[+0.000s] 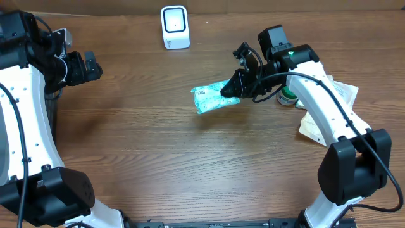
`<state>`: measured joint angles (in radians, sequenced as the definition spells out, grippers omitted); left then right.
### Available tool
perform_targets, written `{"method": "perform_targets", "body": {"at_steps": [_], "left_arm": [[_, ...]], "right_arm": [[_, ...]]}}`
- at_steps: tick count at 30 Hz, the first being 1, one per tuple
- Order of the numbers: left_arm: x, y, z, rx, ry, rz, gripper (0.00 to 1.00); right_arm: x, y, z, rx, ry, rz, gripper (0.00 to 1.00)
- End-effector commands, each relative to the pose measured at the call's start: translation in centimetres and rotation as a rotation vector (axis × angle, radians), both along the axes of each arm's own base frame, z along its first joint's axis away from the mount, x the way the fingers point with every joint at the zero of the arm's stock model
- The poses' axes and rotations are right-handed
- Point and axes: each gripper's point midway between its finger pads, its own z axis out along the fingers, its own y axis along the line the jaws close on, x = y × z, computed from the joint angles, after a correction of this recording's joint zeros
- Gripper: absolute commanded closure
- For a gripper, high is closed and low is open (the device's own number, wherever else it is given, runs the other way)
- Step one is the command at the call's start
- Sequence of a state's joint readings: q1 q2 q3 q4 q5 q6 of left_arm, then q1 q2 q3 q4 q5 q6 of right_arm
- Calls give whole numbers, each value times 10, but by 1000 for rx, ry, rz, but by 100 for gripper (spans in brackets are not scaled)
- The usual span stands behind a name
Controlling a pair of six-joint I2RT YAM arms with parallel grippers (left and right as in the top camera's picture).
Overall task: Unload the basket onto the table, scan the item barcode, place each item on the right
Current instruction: 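Carry the teal pack with the right gripper toward the scanner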
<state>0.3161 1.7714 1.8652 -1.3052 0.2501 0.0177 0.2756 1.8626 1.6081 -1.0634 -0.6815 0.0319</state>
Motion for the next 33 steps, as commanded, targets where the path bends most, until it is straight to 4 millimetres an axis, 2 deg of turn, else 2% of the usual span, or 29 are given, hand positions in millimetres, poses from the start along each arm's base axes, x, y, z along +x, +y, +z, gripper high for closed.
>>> {"method": "perform_targets", "body": {"at_steps": [1,9,14,18,24,29,33], "left_arm": [[1,-1,6,3,-18,-8,0],[1,-1,6,3,-18,-8,0],[1,-1,6,3,-18,-8,0],[1,-1,6,3,-18,-8,0],[1,-1,6,3,-18,-8,1],[1,-1,6,3,-18,-8,0],[1,-1,6,3,-18,-8,0]], "right_arm": [[6,8,53,61,-130,29,96],[3,-8,120,3,-279,-13,96],[-4,-12,148,4,-333,-21,96],[-8,-13,156,10,-351,-22,96],[-7,-13,155,-4,-353,-34,96],[13,-17,149,-139,-422,-133,96],[43,-8,154,-227,-575,-181,96]]}}
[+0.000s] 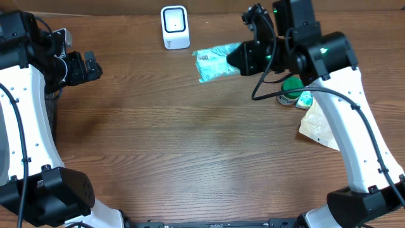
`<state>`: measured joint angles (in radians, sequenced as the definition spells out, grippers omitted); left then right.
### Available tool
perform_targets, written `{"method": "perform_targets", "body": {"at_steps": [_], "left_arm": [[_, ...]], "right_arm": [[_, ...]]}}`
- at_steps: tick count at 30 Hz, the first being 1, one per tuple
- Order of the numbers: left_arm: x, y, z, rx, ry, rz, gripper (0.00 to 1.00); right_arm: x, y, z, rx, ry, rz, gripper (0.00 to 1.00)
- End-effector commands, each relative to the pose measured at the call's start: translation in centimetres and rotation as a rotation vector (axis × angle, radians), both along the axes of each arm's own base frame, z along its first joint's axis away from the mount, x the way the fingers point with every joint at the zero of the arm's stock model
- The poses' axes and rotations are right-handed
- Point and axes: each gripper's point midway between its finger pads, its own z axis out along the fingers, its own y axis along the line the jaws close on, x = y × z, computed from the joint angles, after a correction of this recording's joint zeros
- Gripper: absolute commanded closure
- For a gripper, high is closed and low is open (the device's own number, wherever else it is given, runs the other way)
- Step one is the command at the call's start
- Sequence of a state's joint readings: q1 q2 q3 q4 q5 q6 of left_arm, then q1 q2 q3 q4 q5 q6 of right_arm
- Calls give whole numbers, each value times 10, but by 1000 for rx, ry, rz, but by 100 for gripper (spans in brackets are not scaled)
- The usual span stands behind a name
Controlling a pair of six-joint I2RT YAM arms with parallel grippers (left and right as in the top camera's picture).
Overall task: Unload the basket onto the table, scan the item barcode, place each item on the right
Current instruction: 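Carry the teal pack with the right gripper toward the scanner, then hold the pack barcode in front of the scanner window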
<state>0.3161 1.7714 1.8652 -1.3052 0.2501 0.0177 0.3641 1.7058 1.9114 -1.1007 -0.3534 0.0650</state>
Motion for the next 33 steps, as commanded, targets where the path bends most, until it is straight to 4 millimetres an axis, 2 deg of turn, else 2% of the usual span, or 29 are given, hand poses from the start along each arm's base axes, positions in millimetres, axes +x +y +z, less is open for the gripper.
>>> {"method": "perform_targets", "body": {"at_steps": [1,8,12,15,20,22,25,28,33], "left_arm": [[1,-1,6,3,-18,-8,1],[1,-1,6,3,-18,-8,1],[1,-1,6,3,-18,-8,0],[1,-1,6,3,-18,-8,0],[1,-1,6,3,-18,-8,0],[1,-1,6,3,-18,-8,0],[1,-1,6,3,-18,-8,0],[1,-1,6,3,-18,-8,0],[1,-1,6,3,-18,-8,0]], "right_arm": [[30,-5,13,-111,-157,-121,96],[118,-6,23,-430,-565,-311,96],[163,19,10,-689,-793,-243,96],[189,42,-12,-911,-939,-121,96],[209,79,-64,-1212,-1071,152,96],[215,90,-82,-1274,-1111,219,96],[224,100,-99,-1255,-1171,197,96],[230,105,-104,-1227,-1229,133,96],[233,116,-134,-1235,-1257,206,96]]}}
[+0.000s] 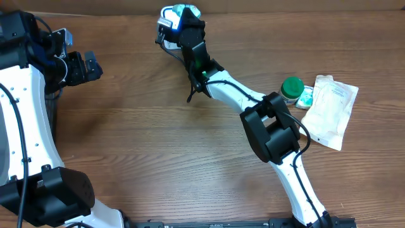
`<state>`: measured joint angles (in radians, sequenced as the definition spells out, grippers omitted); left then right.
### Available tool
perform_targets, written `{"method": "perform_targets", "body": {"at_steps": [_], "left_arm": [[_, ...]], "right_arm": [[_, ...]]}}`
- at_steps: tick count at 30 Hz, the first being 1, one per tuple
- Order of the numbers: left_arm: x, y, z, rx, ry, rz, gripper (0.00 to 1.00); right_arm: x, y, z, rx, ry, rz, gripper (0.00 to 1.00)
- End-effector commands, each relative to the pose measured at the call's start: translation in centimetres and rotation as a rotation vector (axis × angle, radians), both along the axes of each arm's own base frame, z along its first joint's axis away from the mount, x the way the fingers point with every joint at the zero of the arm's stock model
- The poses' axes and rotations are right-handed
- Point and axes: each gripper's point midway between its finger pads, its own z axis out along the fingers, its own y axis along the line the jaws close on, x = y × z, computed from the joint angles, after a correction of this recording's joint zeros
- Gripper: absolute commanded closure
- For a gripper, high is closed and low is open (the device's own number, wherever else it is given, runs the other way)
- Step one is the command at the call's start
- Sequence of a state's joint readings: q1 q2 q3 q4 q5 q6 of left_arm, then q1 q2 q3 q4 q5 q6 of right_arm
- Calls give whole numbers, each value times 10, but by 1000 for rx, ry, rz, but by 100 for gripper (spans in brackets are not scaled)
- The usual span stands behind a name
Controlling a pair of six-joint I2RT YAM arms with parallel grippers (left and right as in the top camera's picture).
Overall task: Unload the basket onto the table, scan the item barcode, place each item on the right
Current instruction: 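Hold the pack barcode in front of the scanner window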
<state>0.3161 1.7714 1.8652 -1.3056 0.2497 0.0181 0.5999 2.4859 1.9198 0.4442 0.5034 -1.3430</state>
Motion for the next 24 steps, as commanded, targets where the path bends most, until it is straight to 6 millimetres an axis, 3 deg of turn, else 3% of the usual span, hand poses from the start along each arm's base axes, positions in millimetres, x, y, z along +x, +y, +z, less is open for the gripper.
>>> {"method": "perform_targets", "body": {"at_steps": [1,6,15,24], "left_arm": [[1,-1,6,3,-18,-8,1],[1,-1,6,3,-18,-8,0],[1,-1,6,3,-18,-8,1],[1,-1,6,3,-18,-8,1]], "right_arm": [[5,4,-4,-44,-37,25,96],[7,6,-10,-37,-44,46,96],[7,7,1,-12,-83,51,96],[3,12,20,128,-134,58,96]]}}
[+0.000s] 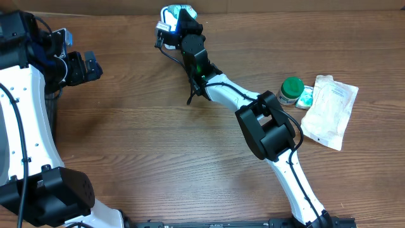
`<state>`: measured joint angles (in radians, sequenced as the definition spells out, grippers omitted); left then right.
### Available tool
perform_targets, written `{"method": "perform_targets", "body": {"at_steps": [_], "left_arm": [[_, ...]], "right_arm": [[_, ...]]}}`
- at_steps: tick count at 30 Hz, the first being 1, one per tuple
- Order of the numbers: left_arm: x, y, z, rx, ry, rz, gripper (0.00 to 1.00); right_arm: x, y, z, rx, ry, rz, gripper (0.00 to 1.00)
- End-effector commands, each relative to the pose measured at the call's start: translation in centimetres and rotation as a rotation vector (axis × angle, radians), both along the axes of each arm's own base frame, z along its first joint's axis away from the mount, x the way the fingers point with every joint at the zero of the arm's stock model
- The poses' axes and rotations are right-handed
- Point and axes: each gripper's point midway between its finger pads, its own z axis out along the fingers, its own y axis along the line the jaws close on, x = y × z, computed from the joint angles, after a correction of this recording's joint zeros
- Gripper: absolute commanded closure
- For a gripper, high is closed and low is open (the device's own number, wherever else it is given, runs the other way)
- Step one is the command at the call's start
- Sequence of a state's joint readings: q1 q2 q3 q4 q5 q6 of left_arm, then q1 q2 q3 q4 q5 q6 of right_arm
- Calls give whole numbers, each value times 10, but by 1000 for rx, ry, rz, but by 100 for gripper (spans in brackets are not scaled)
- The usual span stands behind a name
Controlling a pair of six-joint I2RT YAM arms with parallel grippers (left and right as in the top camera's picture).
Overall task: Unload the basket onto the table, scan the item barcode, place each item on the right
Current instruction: 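Hold the pack barcode in front of the scanner window, then carry the pack right toward the jar and mushroom bag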
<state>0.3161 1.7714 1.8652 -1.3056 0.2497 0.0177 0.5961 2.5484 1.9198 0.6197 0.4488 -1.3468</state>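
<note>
My right arm reaches across the table to the far edge. Its gripper is shut on the teal packet, which it holds right over the white barcode scanner. The wrist hides most of the scanner, and the packet's barcode does not show. My left gripper hangs at the far left, well away from the scanner, open with nothing in it.
At the right, a green-lidded jar, a small teal item and a white pouch lie together. A dark bin stands at the left edge, under the left arm.
The right gripper still holds the packet at the scanner and has shifted only slightly towards the far edge. The left arm has not moved.
The right gripper first held the teal packet over the table right of centre. It then held the packet higher, just right of the scanner, barcode showing. After that the arm was stretched out with the packet over the scanner, where it stays.
</note>
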Motion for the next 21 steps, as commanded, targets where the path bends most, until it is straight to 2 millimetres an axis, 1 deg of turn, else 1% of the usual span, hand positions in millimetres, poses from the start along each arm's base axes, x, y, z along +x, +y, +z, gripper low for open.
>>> {"method": "perform_targets", "body": {"at_steps": [1,4,5,9,13,17,20,21], "left_arm": [[1,-1,6,3,-18,-8,0],[1,-1,6,3,-18,-8,1],[1,-1,6,3,-18,-8,1],[1,-1,6,3,-18,-8,1],[1,-1,6,3,-18,-8,1],[1,-1,6,3,-18,-8,1],[1,-1,6,3,-18,-8,0],[1,-1,6,3,-18,-8,1]], "right_arm": [[-1,3,24,70,-41,9,96],[-4,1,38,149,-44,4,96],[-5,0,48,201,-39,6,96],[-12,-4,77,275,3,5,96],[-26,-14,117,427,73,-9,96],[-53,-25,156,632,214,8,96],[-87,-29,175,795,388,49,96],[-100,-34,181,852,455,51,96]]}}
